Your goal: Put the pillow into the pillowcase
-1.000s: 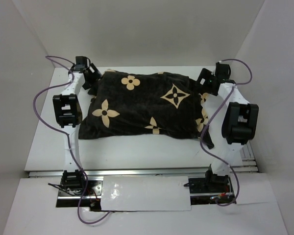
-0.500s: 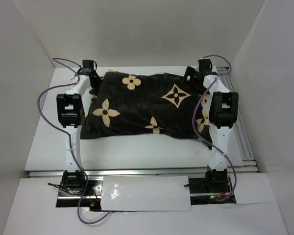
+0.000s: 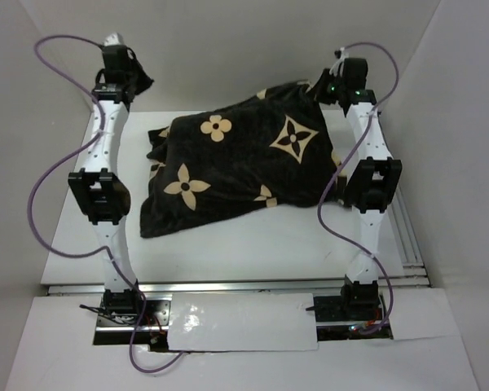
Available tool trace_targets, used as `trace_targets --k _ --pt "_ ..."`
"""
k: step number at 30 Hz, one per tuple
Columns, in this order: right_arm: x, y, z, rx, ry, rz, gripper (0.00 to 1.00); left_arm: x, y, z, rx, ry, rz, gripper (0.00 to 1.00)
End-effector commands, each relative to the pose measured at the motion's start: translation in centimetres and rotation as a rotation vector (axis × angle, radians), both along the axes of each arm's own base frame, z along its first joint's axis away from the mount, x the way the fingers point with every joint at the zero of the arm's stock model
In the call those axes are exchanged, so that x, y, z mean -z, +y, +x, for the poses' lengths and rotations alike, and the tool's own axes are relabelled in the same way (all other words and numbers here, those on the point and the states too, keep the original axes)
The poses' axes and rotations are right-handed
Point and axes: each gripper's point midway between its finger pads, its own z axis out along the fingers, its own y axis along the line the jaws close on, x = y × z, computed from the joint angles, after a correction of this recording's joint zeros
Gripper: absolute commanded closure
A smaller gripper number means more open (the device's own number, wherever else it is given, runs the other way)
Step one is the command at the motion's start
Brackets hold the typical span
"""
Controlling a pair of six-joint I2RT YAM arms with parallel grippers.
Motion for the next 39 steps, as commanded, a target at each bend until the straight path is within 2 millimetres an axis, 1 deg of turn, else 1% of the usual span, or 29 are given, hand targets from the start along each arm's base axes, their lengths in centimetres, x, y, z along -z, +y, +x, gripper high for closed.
trace_targets --k 1,2,3,5,6,7,8,9,10,11,12,13,14,15,16,17,18,19,21,25,28,31,32,33,34,36,37,38,39 --pt "-20.6 -3.4 -0.9 0.067 -0.488 0.030 1.00 -15.0 2.0 -3.8 -0.014 -0.307 0.038 1.00" --pt "-24.3 -4.0 -2.6 0.075 -0.561 0.045 1.00 -16.3 2.8 -4.6 -0.026 -0.329 0.028 1.00" --pt "-24.5 -5.7 -3.0 0.102 -0.563 0.069 1.00 -16.8 2.3 -5.2 -0.006 -0.335 0.023 1.00" --pt "-23.7 -6.1 -4.1 0.051 -0.532 0.073 1.00 -17.9 2.7 -6.9 -0.012 -0.349 0.037 1.00" --pt "-20.8 -6.1 -4.5 0.049 -0.446 0.055 1.00 -15.0 2.5 -6.7 0.001 -0.280 0.026 1.00" --pt "-19.0 -6.2 -4.7 0.045 -0.405 0.038 1.00 -14.3 2.5 -6.8 0.001 -0.269 0.025 0.90" --pt "-15.5 -6.1 -5.1 0.026 -0.340 0.015 1.00 -12.0 2.2 -6.5 0.011 -0.220 0.004 0.81" --pt "-16.0 -6.1 -5.3 0.021 -0.353 0.002 1.00 -11.0 2.1 -6.2 0.022 -0.200 -0.002 0.71" --pt "-12.2 -6.0 -5.4 0.015 -0.269 0.018 1.00 -10.1 1.4 -5.8 0.062 -0.183 -0.018 0.60" --pt "-11.5 -6.0 -5.7 0.011 -0.255 0.009 1.00 -8.5 0.9 -5.4 0.082 -0.144 -0.040 0.40" --pt "-10.2 -6.1 -5.9 0.020 -0.219 0.011 1.00 -8.2 0.5 -5.2 0.105 -0.131 -0.052 0.31" --pt "-8.8 -6.3 -5.8 0.035 -0.180 0.010 1.00 -5.5 -0.3 -4.1 0.150 -0.076 -0.091 0.27" --pt "-7.7 -6.6 -5.8 0.056 -0.143 0.005 1.00 -4.3 -0.7 -3.6 0.172 -0.052 -0.105 0.21" --pt "-5.3 -7.4 -5.8 0.100 -0.057 -0.008 1.00 -3.1 -1.7 -3.5 0.198 -0.017 -0.119 0.07" --pt "-4.4 -8.3 -5.9 0.132 -0.020 -0.017 1.00 -2.1 -1.8 -3.2 0.205 0.001 -0.126 0.07" --pt "-4.5 -8.7 -5.8 0.152 -0.005 -0.027 0.87 -0.7 -2.6 -2.8 0.222 0.025 -0.119 0.04" --pt "-3.5 -9.8 -5.8 0.203 0.029 -0.069 0.60 -0.2 -3.2 -2.9 0.233 0.036 -0.121 0.00" --pt "-3.0 -9.6 -6.0 0.209 0.049 -0.093 0.01 1.0 -4.0 -3.0 0.246 0.061 -0.098 0.00" --pt "-3.0 -9.2 -6.0 0.247 0.049 -0.135 0.00 2.1 -4.3 -2.8 0.233 0.081 -0.076 0.00" --pt "-5.5 -7.8 -6.1 0.284 0.008 -0.228 0.00 3.6 -4.1 -3.6 0.239 0.131 -0.022 0.00" --pt "-5.4 -8.7 -6.6 0.365 0.026 -0.292 0.00 4.5 -3.6 -3.9 0.206 0.161 0.023 0.00" --pt "-3.8 -9.0 -7.1 0.386 0.077 -0.295 0.00 7.3 -3.6 -4.0 0.210 0.244 0.055 0.00" --pt "-2.2 -8.6 -7.5 0.365 0.112 -0.290 0.00 8.3 -3.5 -4.3 0.217 0.274 0.062 0.00" --pt "-1.4 -7.3 -7.6 0.305 0.119 -0.274 0.00 8.6 -4.1 -4.7 0.229 0.293 0.062 0.00" --pt "-0.5 -6.5 -7.8 0.273 0.130 -0.275 0.00 10.9 -4.1 -5.5 0.231 0.350 0.056 0.03" --pt "2.0 -4.4 -8.3 0.219 0.164 -0.336 0.00 13.9 -5.7 -7.3 0.268 0.424 0.043 0.18" --pt "2.5 -3.9 -8.5 0.222 0.172 -0.354 0.00 13.1 -5.9 -7.4 0.276 0.408 0.038 0.22" --pt "4.1 -3.5 -8.6 0.211 0.204 -0.383 0.00 15.0 -6.9 -8.6 0.291 0.448 0.031 0.27" --pt "5.3 -2.7 -8.7 0.198 0.226 -0.399 0.00 14.4 -7.6 -9.3 0.303 0.439 0.035 0.32"
